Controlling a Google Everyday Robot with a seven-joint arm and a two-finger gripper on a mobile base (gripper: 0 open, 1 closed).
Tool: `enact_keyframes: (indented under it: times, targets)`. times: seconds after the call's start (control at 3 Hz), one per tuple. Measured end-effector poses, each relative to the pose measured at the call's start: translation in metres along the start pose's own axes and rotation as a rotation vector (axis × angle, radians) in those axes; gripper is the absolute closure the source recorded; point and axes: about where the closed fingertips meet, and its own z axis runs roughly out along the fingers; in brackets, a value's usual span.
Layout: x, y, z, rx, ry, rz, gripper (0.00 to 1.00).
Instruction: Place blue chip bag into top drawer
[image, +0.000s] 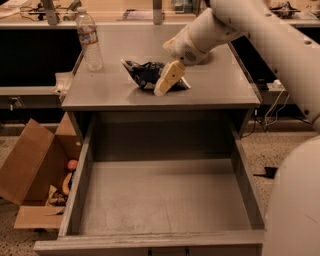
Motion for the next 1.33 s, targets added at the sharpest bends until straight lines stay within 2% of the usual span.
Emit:
enact_keyframes:
  times: [0.33, 1.0, 1.33]
  targets:
    - [-0.005, 0.002, 0.024, -0.044, -0.012, 0.0, 0.0]
    - [-0.011, -0.001, 0.049, -0.081, -0.041, -0.015, 0.41]
    - [-0.014, 0.0, 0.043, -0.07, -0.088, -0.026, 0.64]
